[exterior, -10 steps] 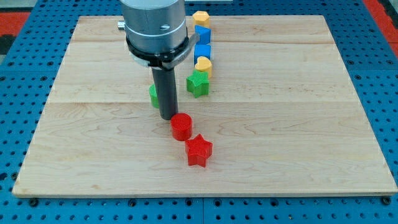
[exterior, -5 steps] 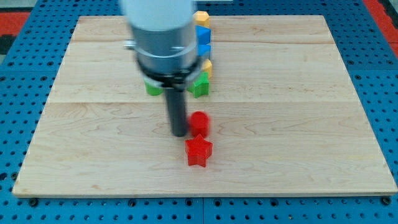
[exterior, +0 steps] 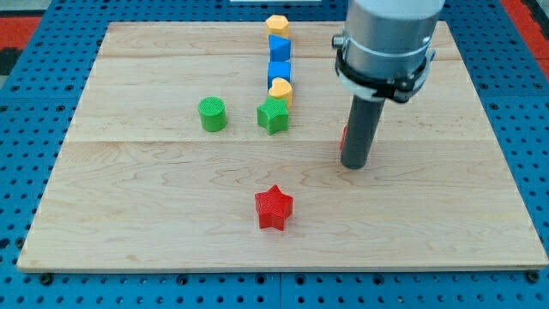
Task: Place the circles on either sides of the green star
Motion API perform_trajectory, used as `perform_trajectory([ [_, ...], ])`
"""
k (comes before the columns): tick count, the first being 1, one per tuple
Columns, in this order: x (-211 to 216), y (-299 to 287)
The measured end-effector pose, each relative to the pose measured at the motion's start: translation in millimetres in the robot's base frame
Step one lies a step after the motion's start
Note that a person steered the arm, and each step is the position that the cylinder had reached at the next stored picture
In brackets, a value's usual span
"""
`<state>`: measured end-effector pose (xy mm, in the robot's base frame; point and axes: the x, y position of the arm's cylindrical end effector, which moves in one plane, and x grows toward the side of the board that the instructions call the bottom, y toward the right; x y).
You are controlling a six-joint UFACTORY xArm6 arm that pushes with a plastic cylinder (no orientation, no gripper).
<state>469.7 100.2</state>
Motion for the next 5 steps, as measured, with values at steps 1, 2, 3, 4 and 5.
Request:
perform_trajectory([
  [1,-33,8],
  [2,-40,18],
  [3,7,28],
  [4,58,-5],
  [5,82,-74],
])
